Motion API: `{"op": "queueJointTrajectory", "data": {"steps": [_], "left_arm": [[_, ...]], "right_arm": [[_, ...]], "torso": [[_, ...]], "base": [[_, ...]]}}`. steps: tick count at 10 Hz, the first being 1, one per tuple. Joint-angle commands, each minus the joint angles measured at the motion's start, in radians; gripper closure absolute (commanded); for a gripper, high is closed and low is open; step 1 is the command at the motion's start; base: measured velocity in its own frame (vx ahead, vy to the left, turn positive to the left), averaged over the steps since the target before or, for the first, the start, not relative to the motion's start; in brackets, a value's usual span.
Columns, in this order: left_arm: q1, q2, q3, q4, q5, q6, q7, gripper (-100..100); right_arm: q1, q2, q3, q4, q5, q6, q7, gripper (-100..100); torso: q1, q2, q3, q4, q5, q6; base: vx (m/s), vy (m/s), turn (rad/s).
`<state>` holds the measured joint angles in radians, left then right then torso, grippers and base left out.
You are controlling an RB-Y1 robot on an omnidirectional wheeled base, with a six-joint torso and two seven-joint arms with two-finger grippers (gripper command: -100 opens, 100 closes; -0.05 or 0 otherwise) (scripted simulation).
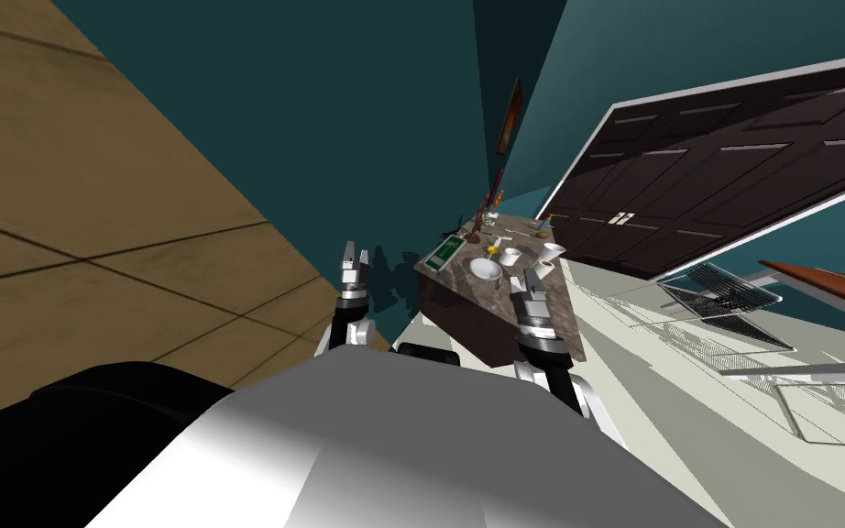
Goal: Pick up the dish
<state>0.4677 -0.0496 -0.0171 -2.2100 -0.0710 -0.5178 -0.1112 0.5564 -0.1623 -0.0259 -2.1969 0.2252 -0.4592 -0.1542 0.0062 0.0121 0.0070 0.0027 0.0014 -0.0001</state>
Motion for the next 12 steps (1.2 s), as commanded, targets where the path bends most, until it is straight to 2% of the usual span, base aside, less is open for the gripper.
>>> {"op": "queueJointTrajectory", "data": {"steps": [1, 2, 3, 4, 5, 6, 7, 8, 9, 10, 11, 12], "left_arm": [[0.000, 0.000, 0.000, 0.000, 0.000, 0.000, 0.000, 0], [0.000, 0.000, 0.000, 0.000, 0.000, 0.000, 0.000, 0], [0.000, 0.000, 0.000, 0.000, 0.000, 0.000, 0.000, 0], [0.000, 0.000, 0.000, 0.000, 0.000, 0.000, 0.000, 0], [0.000, 0.000, 0.000, 0.000, 0.000, 0.000, 0.000, 0], [0.000, 0.000, 0.000, 0.000, 0.000, 0.000, 0.000, 0], [0.000, 0.000, 0.000, 0.000, 0.000, 0.000, 0.000, 0], [0.000, 0.000, 0.000, 0.000, 0.000, 0.000, 0.000, 0], [0.000, 0.000, 0.000, 0.000, 0.000, 0.000, 0.000, 0], [0.000, 0.000, 0.000, 0.000, 0.000, 0.000, 0.000, 0], [0.000, 0.000, 0.000, 0.000, 0.000, 0.000, 0.000, 0], [0.000, 0.000, 0.000, 0.000, 0.000, 0.000, 0.000, 0]], "right_arm": [[-0.002, -0.016, 0.002, 0.023, 0.036, -0.004, -0.010, -100], [0.001, -0.047, 0.008, 0.039, 0.074, 0.005, -0.027, -100], [0.001, -0.047, 0.008, 0.039, 0.083, 0.005, -0.027, -100], [0.003, -0.080, 0.014, 0.058, 0.123, 0.014, -0.044, -100], [0.003, -0.080, 0.014, 0.058, 0.133, 0.014, -0.044, -100], [0.004, -0.115, 0.020, 0.078, 0.174, 0.024, -0.062, -100], [0.004, -0.115, 0.020, 0.078, 0.185, 0.024, -0.062, -100], [0.005, -0.153, 0.026, 0.100, 0.226, 0.035, -0.081, -100], [0.005, -0.153, 0.026, 0.100, 0.240, 0.035, -0.081, -100], [0.005, -0.193, 0.033, 0.125, 0.277, 0.046, -0.101, -100], [0.005, -0.193, 0.033, 0.125, 0.296, 0.046, -0.101, -100], [0.004, -0.236, 0.040, 0.151, 0.330, 0.058, -0.120, -100]], "torso": [[0.000, 0.000, 0.000, 0.000, 0.000, 0.000], [-0.002, -0.003, -0.002, -0.001, 0.000, 0.000], [-0.003, -0.005, -0.003, -0.001, -0.001, 0.000], [-0.004, -0.006, -0.003, -0.001, -0.001, 0.000], [-0.003, -0.006, -0.003, -0.001, -0.001, 0.000], [-0.004, -0.006, -0.003, -0.001, -0.001, 0.000], [-0.004, -0.004, -0.003, -0.001, -0.001, 0.000], [-0.004, -0.005, -0.003, -0.001, -0.001, 0.000], [-0.002, -0.003, -0.002, -0.001, 0.000, 0.000], [-0.003, -0.004, -0.002, -0.001, -0.001, 0.000], [-0.002, -0.004, -0.002, -0.001, 0.000, 0.000], [-0.003, -0.005, -0.003, -0.001, -0.001, 0.001]], "base": [[-0.104, 0.057, 0.040], [-0.095, 0.053, 0.095], [-0.074, 0.043, 0.068], [-0.094, 0.058, 0.164], [-0.085, 0.054, 0.050], [-0.118, 0.054, 0.119], [-0.094, 0.053, 0.064], [-0.142, 0.087, 0.127], [-0.113, 0.069, 0.079], [-0.110, 0.080, 0.203], [-0.090, 0.069, 0.059], [-0.106, 0.082, 0.156]]}}
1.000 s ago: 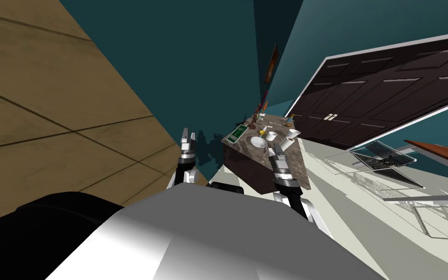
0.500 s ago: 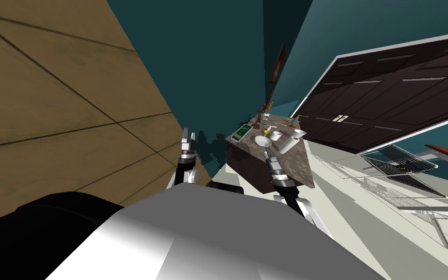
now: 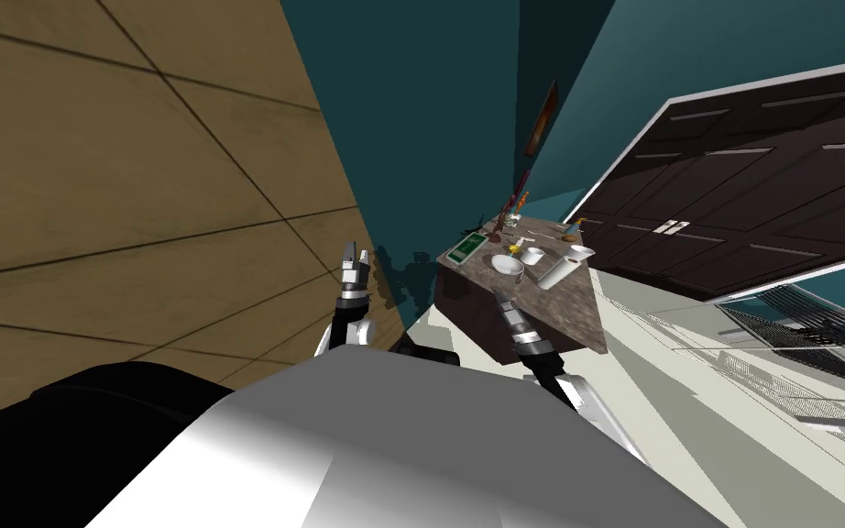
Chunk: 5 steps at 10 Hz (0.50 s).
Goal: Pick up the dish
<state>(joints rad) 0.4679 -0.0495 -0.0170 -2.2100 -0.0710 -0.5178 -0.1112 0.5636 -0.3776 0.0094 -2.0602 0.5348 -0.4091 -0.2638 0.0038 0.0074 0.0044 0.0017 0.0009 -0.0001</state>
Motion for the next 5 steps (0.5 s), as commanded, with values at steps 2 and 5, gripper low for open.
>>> {"op": "queueJointTrajectory", "data": {"steps": [2, 5], "left_arm": [[0.000, 0.000, 0.000, 0.000, 0.000, 0.000, 0.000, 0], [0.000, 0.000, 0.000, 0.000, 0.000, 0.000, 0.000, 0]], "right_arm": [[-0.005, -0.061, 0.013, 0.042, 0.077, 0.019, -0.031, -100], [-0.007, -0.114, 0.022, 0.071, 0.162, 0.031, -0.050, -100]], "torso": [[-0.001, -0.001, 0.000, 0.000, 0.000, 0.001], [0.000, 0.000, 0.000, 0.000, 0.000, 0.000]], "base": [[-0.106, 0.069, 0.110], [-0.096, 0.074, 0.124]]}}
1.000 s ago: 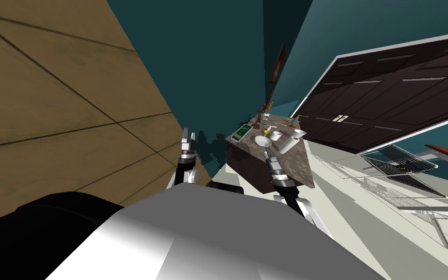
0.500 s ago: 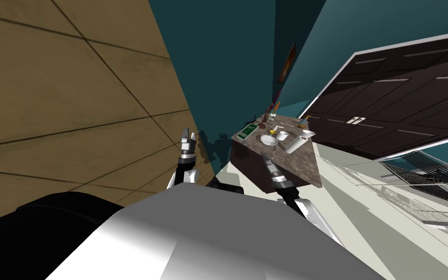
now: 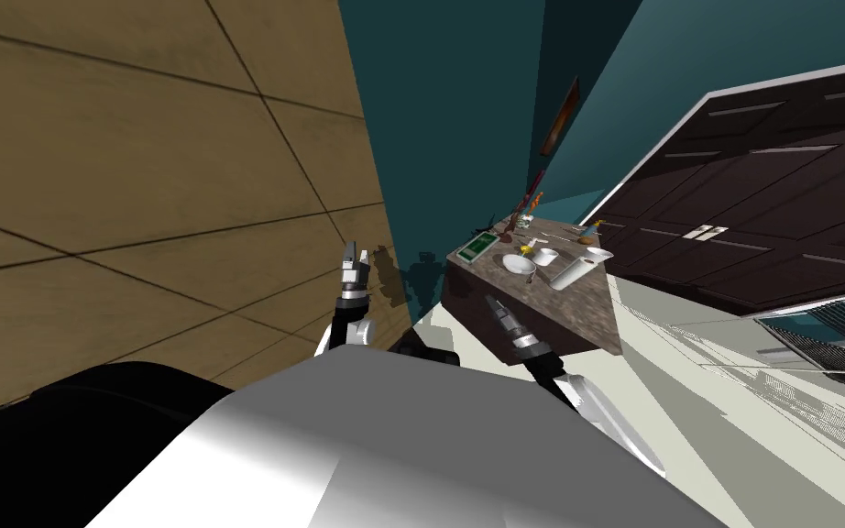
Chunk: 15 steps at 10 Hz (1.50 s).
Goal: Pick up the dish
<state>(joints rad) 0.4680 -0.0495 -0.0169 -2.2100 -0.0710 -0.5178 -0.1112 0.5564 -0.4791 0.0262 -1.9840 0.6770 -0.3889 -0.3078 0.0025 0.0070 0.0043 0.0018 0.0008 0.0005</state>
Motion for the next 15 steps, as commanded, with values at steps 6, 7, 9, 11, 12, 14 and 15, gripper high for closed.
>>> {"op": "queueJointTrajectory", "data": {"steps": [6, 7, 9, 11, 12, 14, 15], "left_arm": [[0.000, 0.000, 0.000, 0.000, 0.000, 0.000, 0.000, 0], [0.000, 0.000, 0.000, 0.000, 0.000, 0.000, 0.000, 0], [0.000, 0.000, 0.000, 0.000, 0.000, 0.000, 0.000, 0], [0.000, 0.000, 0.000, 0.000, 0.000, 0.000, 0.000, 0], [0.000, 0.000, 0.000, 0.000, 0.000, 0.000, 0.000, 0], [0.000, 0.000, 0.000, 0.000, 0.000, 0.000, 0.000, 0], [0.000, 0.000, 0.000, 0.000, 0.000, 0.000, 0.000, 0]], "right_arm": [[-0.010, -0.165, 0.035, 0.093, 0.196, 0.045, -0.065, -100], [-0.015, -0.204, 0.046, 0.128, 0.227, 0.056, -0.083, -100], [-0.021, -0.261, 0.058, 0.164, 0.283, 0.067, -0.101, -100], [-0.027, -0.316, 0.070, 0.201, 0.341, 0.077, -0.118, -100], [-0.027, -0.328, 0.070, 0.202, 0.363, 0.077, -0.118, -100], [-0.034, -0.383, 0.083, 0.240, 0.416, 0.087, -0.135, -100], [-0.042, -0.421, 0.097, 0.279, 0.449, 0.096, -0.150, -100]], "torso": [[0.000, 0.000, 0.000, 0.000, 0.000, -0.001], [-0.001, -0.001, -0.001, 0.000, 0.000, 0.000], [-0.002, -0.002, -0.001, 0.000, 0.000, 0.000], [-0.002, -0.002, -0.001, 0.000, 0.000, 0.000], [-0.002, -0.002, -0.001, 0.000, -0.001, 0.000], [-0.003, -0.003, -0.002, -0.001, -0.001, 0.000], [-0.004, -0.004, -0.002, -0.001, -0.001, 0.000]], "base": [[-0.082, 0.067, 0.146], [-0.068, 0.057, 0.192], [-0.065, 0.056, 0.171], [-0.057, 0.052, 0.151], [-0.047, 0.037, 0.097], [-0.036, 0.037, 0.157], [-0.043, 0.046, 0.220]]}}
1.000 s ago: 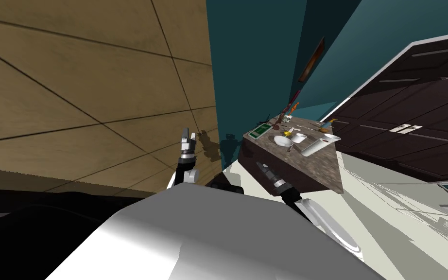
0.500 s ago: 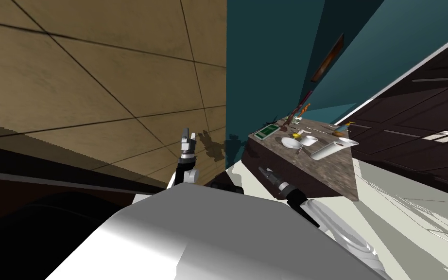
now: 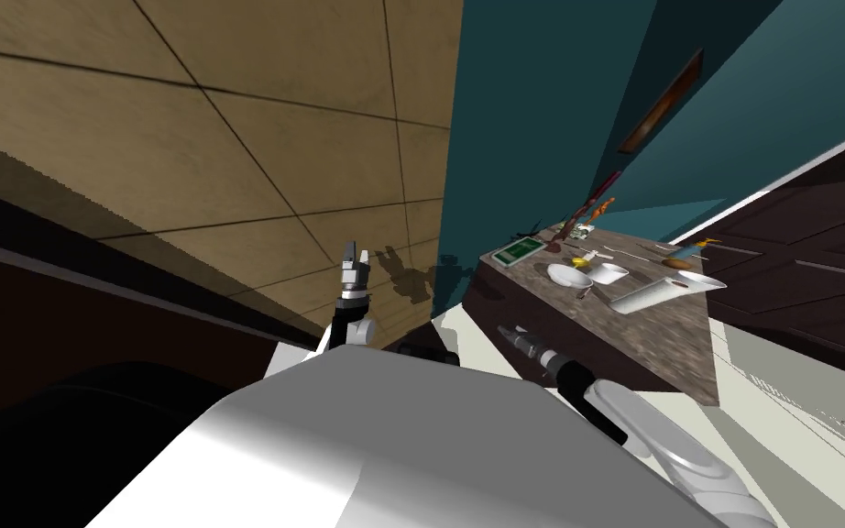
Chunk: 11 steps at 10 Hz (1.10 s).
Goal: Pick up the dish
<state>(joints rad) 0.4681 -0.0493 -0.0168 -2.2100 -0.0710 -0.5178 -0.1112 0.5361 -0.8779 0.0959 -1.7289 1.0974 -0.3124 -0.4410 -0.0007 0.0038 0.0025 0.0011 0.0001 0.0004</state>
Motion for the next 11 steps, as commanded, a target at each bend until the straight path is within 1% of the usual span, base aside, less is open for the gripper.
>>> {"op": "queueJointTrajectory", "data": {"steps": [1, 2, 3, 4, 5, 6, 7, 8, 9, 10, 11], "left_arm": [[0.000, 0.000, 0.000, 0.000, 0.000, 0.000, 0.000, 0], [0.000, 0.000, 0.000, 0.000, 0.000, 0.000, 0.000, 0], [0.000, 0.000, 0.000, 0.000, 0.000, 0.000, 0.000, 0], [0.000, 0.000, 0.000, 0.000, 0.000, 0.000, 0.000, 0], [0.000, 0.000, 0.000, 0.000, 0.000, 0.000, 0.000, 0], [0.000, 0.000, 0.000, 0.000, 0.000, 0.000, 0.000, 0], [0.000, 0.000, 0.000, 0.000, 0.000, 0.000, 0.000, 0], [0.000, 0.000, 0.000, 0.000, 0.000, 0.000, 0.000, 0], [0.000, 0.000, 0.000, 0.000, 0.000, 0.000, 0.000, 0], [0.000, 0.000, 0.000, 0.000, 0.000, 0.000, 0.000, 0], [0.000, 0.000, 0.000, 0.000, 0.000, 0.000, 0.000, 0]], "right_arm": [[-0.021, -0.039, 0.028, 0.024, 0.046, 0.020, -0.017, -100], [-0.029, -0.086, 0.042, 0.055, 0.081, 0.028, -0.032, -100], [-0.029, -0.093, 0.042, 0.063, 0.094, 0.028, -0.032, -100], [-0.037, -0.132, 0.057, 0.097, 0.129, 0.037, -0.045, -100], [-0.037, -0.147, 0.057, 0.103, 0.139, 0.037, -0.045, -100], [-0.045, -0.194, 0.073, 0.131, 0.181, 0.044, -0.058, -100], [-0.045, -0.199, 0.073, 0.142, 0.182, 0.044, -0.058, -100], [-0.054, -0.241, 0.088, 0.172, 0.222, 0.051, -0.069, -100], [-0.054, -0.250, 0.088, 0.182, 0.222, 0.051, -0.069, -100], [-0.063, -0.297, 0.104, 0.220, 0.259, 0.057, -0.079, -100], [-0.063, -0.298, 0.104, 0.221, 0.259, 0.057, -0.079, -100]], "torso": [[0.000, 0.000, 0.000, 0.000, 0.000, 0.000], [-0.001, -0.001, 0.000, 0.000, 0.000, 0.000], [-0.001, -0.001, 0.000, 0.000, 0.000, 0.000], [-0.002, -0.001, 0.000, 0.000, -0.001, 0.001], [-0.002, -0.001, -0.001, 0.000, 0.000, 0.000], [-0.003, -0.002, -0.001, 0.000, 0.000, 0.001], [-0.003, -0.002, -0.001, 0.000, -0.001, 0.000], [-0.003, -0.002, -0.001, 0.000, -0.001, 0.001], [-0.004, -0.003, -0.001, 0.000, -0.001, 0.000], [-0.004, -0.003, -0.001, -0.001, -0.001, 0.001], [-0.005, -0.003, -0.002, 0.000, -0.001, 0.000]], "base": [[-0.035, 0.032, 0.113], [-0.031, 0.020, 0.199], [-0.026, 0.009, 0.122], [-0.024, 0.014, 0.218], [-0.014, 0.007, 0.110], [-0.013, 0.005, 0.232], [-0.010, -0.006, 0.098], [-0.008, -0.010, 0.185], [-0.004, -0.017, 0.107], [0.001, -0.024, 0.156], [0.000, -0.028, 0.120]]}}
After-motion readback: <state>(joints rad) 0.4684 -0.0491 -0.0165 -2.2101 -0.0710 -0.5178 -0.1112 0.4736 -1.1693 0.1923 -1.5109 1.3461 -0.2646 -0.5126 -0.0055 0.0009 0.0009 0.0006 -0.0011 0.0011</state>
